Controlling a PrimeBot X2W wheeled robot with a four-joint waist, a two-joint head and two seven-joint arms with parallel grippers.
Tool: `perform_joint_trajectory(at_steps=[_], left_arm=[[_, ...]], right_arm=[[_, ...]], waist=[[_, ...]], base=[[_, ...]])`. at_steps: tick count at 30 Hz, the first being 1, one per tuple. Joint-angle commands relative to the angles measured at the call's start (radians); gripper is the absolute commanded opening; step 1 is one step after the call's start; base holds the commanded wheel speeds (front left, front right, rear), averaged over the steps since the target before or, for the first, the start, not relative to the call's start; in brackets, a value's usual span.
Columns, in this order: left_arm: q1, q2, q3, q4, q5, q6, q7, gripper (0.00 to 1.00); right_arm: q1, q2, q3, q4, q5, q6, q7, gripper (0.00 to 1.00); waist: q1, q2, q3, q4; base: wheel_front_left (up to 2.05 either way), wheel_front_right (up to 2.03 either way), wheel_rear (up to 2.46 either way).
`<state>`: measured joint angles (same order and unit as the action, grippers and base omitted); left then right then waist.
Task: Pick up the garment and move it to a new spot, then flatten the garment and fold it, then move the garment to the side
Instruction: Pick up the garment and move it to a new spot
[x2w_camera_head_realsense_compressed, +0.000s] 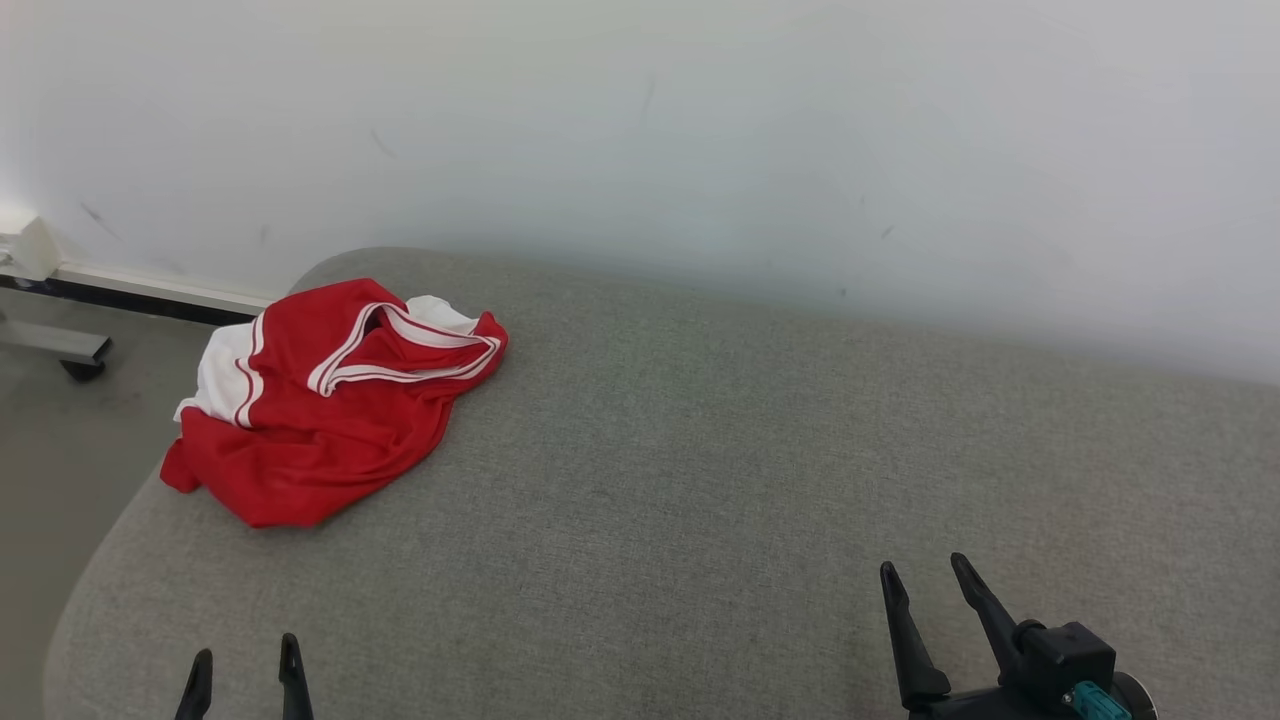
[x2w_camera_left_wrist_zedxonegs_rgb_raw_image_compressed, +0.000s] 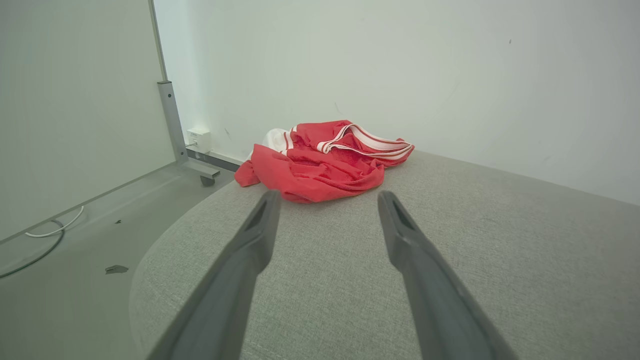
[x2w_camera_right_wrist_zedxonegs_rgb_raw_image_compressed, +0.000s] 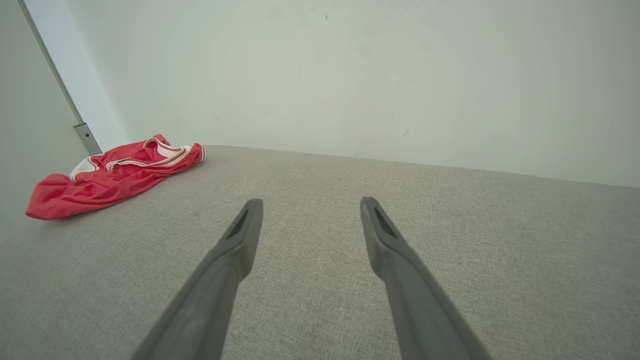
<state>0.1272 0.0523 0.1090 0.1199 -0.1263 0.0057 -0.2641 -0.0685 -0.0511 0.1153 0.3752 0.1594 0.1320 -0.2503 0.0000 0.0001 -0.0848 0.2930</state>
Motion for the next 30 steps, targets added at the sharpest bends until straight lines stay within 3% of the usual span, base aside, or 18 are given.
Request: perform_joint_trajectory(at_steps=[1,5,13,25,30], left_arm=[[-0.004,0.002,0.003,0.001,-0.005,0.000,0.000,1.00],[-0.044,0.017,0.012,0.036,-0.009,-0.013,0.000,1.00],[-0.239,0.067,0.057,0.253,-0.059,-0.011,0.048,1.00],[-0.623,0.189,0.210,0.533,-0.235,0.006,0.189,1.00],[-0.751,0.254,0.247,0.605,-0.286,0.031,0.314,1.00]], right_arm=[[-0.008,0.001,0.001,0.000,-0.007,-0.003,-0.004,1.00],[-0.010,0.001,0.002,-0.004,-0.019,-0.003,0.002,1.00],[-0.036,-0.002,0.039,-0.046,-0.044,-0.003,0.037,1.00],[-0.146,-0.067,0.188,-0.171,-0.038,-0.003,0.118,1.00],[-0.174,-0.088,0.214,-0.239,-0.031,-0.003,0.131,1.00]], waist=[[0.0000,-0.0001,0.002,-0.004],[0.0000,-0.0001,0.013,-0.015],[0.0000,-0.0001,0.083,-0.082],[0.0000,-0.0001,0.336,-0.261],[0.0000,-0.0001,0.448,-0.319]], base=[[0.00,0.00,0.00],[0.00,0.00,0.00],[0.00,0.00,0.00],[0.00,0.00,0.00],[0.00,0.00,0.00]])
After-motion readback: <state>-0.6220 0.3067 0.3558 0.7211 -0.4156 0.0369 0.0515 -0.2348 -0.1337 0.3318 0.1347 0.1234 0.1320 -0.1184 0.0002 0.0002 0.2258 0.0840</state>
